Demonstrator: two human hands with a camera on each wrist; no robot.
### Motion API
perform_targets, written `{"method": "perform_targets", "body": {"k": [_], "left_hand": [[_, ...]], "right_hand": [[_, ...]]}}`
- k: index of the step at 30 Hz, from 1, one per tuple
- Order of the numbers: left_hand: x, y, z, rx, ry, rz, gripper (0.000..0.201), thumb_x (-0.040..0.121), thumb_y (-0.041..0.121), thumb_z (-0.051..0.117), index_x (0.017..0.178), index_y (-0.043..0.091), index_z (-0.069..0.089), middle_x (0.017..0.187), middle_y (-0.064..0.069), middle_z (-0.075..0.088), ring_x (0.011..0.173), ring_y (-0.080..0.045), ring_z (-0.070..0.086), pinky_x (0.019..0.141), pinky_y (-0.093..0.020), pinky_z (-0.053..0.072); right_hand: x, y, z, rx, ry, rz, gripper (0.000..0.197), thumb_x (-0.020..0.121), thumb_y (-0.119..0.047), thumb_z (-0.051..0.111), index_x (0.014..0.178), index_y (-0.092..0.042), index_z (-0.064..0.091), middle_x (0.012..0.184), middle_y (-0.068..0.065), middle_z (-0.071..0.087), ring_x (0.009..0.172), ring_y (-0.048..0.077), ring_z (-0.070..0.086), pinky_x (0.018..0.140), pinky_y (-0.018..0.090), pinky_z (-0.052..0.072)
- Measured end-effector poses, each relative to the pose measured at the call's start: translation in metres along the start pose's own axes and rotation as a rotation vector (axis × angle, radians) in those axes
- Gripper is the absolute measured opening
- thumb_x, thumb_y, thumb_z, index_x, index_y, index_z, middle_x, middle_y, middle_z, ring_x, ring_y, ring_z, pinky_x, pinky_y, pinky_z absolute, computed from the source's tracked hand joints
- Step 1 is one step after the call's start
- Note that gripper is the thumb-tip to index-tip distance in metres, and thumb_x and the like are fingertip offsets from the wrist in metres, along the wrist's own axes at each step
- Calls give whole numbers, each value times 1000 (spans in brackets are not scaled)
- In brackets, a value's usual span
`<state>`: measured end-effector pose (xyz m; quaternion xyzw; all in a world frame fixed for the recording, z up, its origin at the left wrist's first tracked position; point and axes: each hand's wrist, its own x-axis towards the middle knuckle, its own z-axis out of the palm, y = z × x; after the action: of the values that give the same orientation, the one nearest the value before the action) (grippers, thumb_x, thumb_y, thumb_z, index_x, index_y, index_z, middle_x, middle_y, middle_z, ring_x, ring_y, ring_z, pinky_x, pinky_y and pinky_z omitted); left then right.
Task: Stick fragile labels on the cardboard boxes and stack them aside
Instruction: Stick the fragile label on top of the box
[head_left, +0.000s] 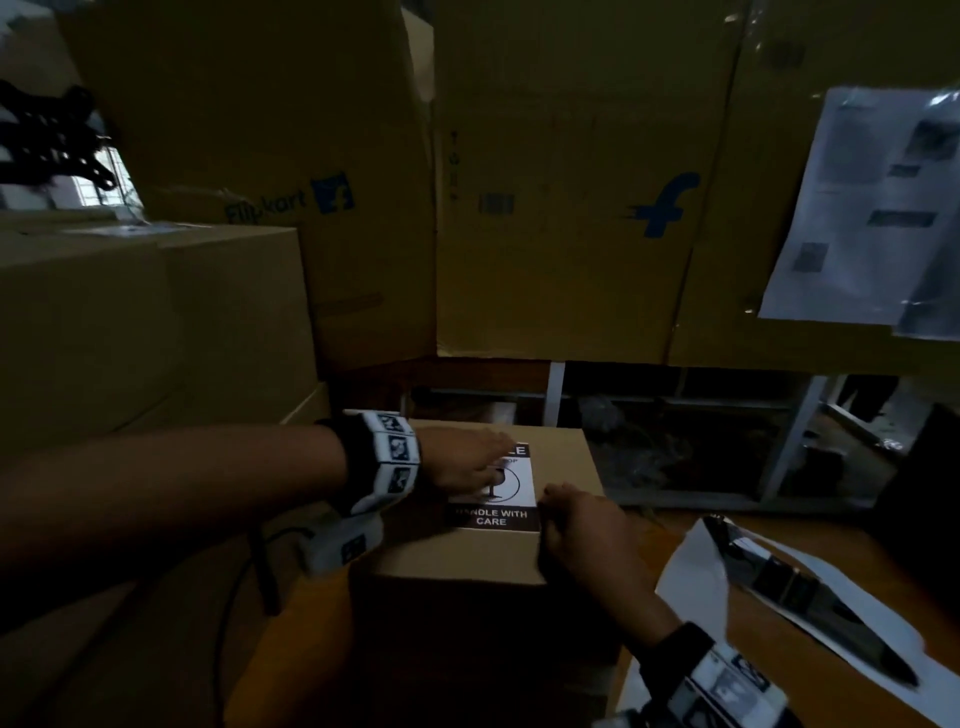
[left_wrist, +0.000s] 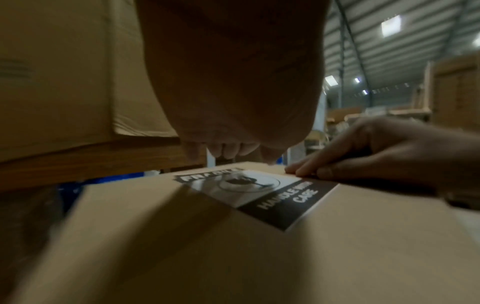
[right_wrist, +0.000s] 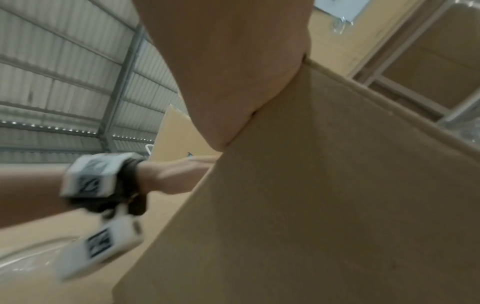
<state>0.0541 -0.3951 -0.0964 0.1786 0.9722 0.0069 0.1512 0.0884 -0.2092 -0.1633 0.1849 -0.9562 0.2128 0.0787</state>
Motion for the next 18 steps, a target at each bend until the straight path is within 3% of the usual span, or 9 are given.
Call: {"method": "perform_targets", "body": {"k": [2, 3, 6, 8, 10, 14, 18], "left_hand": [[19, 8, 5, 45, -9, 32, 62, 97, 46, 38, 142, 3, 37, 146, -19, 41, 132, -32, 42, 110, -44, 34], [26, 11, 10, 91, -33, 45, 68, 97, 52, 34, 145, 5, 33, 151, -18, 35, 137, -32, 36, 113, -46, 31], [43, 7, 29, 151, -69, 72, 73, 101, 56, 23, 156, 12, 3, 164, -8, -3, 151, -22, -1, 123, -44, 6], [44, 2, 32, 131, -40, 77, 74, 100, 59, 22, 156, 16, -3, 164, -2, -9, 151, -17, -6, 122, -40, 2], [42, -10, 30, 103, -12, 31, 77, 99, 61, 24, 156, 16, -4, 164, -2, -10, 150, -16, -6, 122, -36, 1], [31, -43, 32, 71, -19, -146, 87, 93, 69, 17, 155, 14, -9, 162, -4, -17, 150, -17, -10, 119, -34, -1], [5, -43, 39, 99, -14, -173, 87, 92, 67, 7, 154, 9, -9, 162, -8, -14, 150, -19, -9, 121, -36, 0]], "right_hand": [[-1, 3, 2, 32, 9, 25, 22, 92, -25, 55, 108, -21, 69, 108, 2, 71, 93, 20, 65, 79, 31, 53], [0, 4, 2, 27, -2, 24, 21, 92, -24, 55, 107, -22, 69, 105, 2, 71, 90, 19, 65, 77, 30, 52], [2, 5, 3, 10, -19, 23, 21, 95, -24, 51, 110, -25, 65, 103, -2, 69, 86, 15, 61, 72, 24, 46], [3, 4, 3, -13, -29, 24, 19, 94, -26, 54, 110, -25, 65, 105, -2, 67, 87, 15, 61, 69, 23, 41], [4, 4, 3, -21, -26, 24, 22, 93, -28, 57, 113, -24, 65, 110, -2, 67, 95, 16, 62, 72, 23, 43], [3, 7, 1, 9, 11, 40, 29, 97, -31, 50, 120, -21, 66, 123, -4, 65, 107, 18, 61, 89, 27, 48], [3, 6, 3, 24, 30, 39, 28, 97, -31, 51, 117, -20, 67, 118, -2, 68, 104, 19, 62, 87, 29, 49]]}}
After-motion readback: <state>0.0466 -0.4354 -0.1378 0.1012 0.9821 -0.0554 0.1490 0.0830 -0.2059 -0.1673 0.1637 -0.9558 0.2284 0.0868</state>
